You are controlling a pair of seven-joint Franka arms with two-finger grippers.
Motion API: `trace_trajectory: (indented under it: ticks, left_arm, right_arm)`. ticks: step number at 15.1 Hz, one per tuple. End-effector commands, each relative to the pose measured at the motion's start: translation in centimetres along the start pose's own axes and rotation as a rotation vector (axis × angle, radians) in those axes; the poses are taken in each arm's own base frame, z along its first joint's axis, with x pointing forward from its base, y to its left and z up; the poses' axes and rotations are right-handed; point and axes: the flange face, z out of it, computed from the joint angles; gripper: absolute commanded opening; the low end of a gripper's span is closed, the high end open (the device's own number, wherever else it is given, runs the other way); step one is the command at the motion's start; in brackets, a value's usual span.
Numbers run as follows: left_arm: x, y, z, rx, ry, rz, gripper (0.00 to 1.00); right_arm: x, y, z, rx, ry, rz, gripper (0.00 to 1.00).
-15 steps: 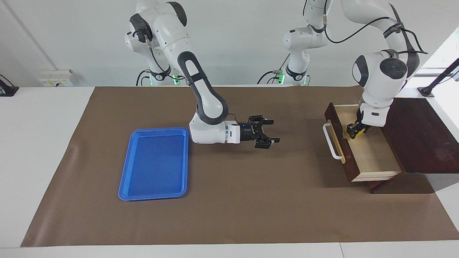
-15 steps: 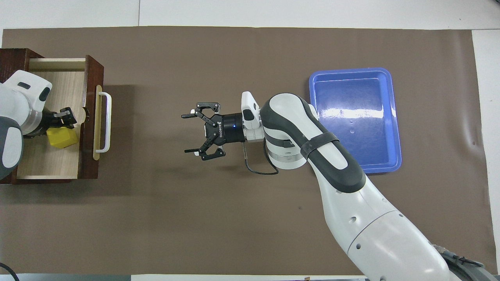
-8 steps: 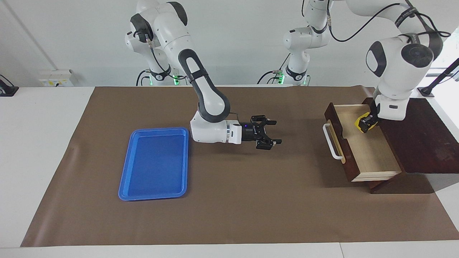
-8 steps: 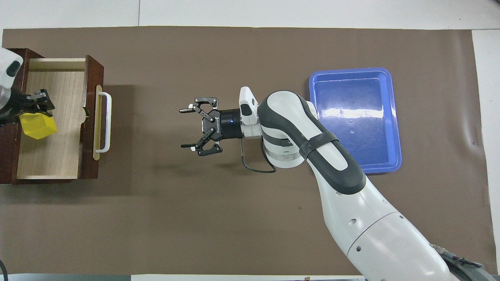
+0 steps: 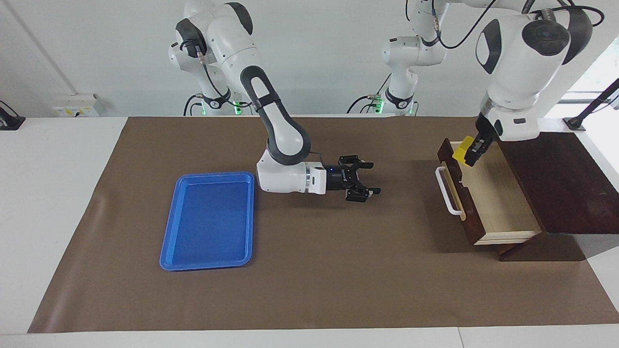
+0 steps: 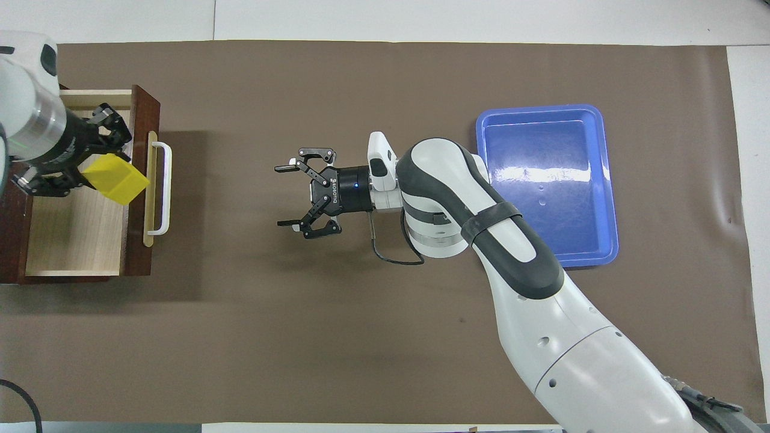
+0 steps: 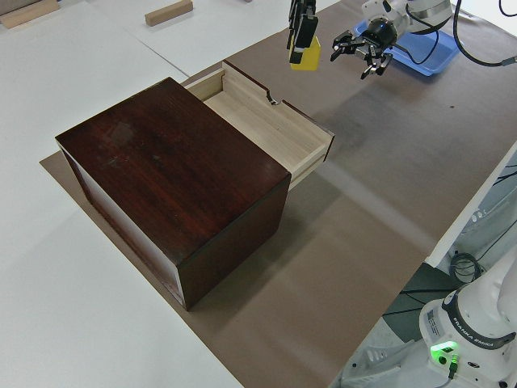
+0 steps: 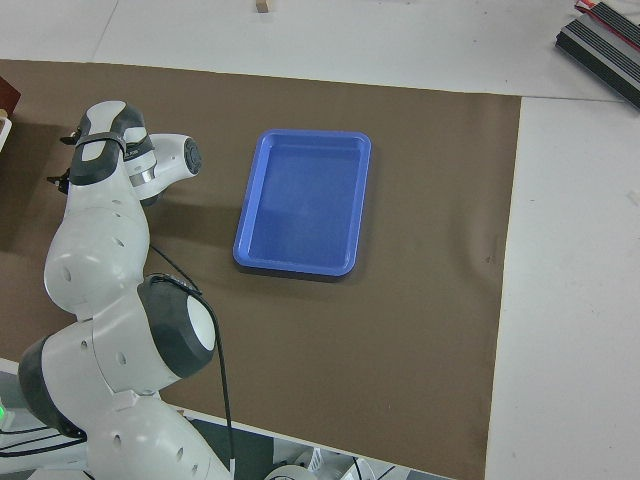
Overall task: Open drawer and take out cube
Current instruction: 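Carry the cube toward the open right gripper with the left gripper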
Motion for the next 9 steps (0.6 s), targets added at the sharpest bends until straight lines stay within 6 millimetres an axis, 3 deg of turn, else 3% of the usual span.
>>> trace_trajectory:
  ticks: [1,5,7,9]
  left_arm:
    - [-1.1,0.9,0.7,-0.091,-0.067,-0.335,0.00]
    - [-4.7,0.9,4.7,-0.151,-0.079,-0.607,0.00]
    - [-8.3,1.9,6.3,-0.119,-0.084,-0.575,0.00]
    - [-9.5,1.9,7.6,-0.090,-0.080,-0.605,0.00]
  right_arm:
    - [0.1,0.4,0.9,0.001,-0.004,0.013,1.00]
    - [0.0,0.3,0.9,0.015,-0.014,0.005,1.00]
    - [0.0,0.2,1.1,0.027,-0.027,-0.009,1.00]
    - [0.2,-0.3,1.8,0.053,-0.048,-0.032,1.00]
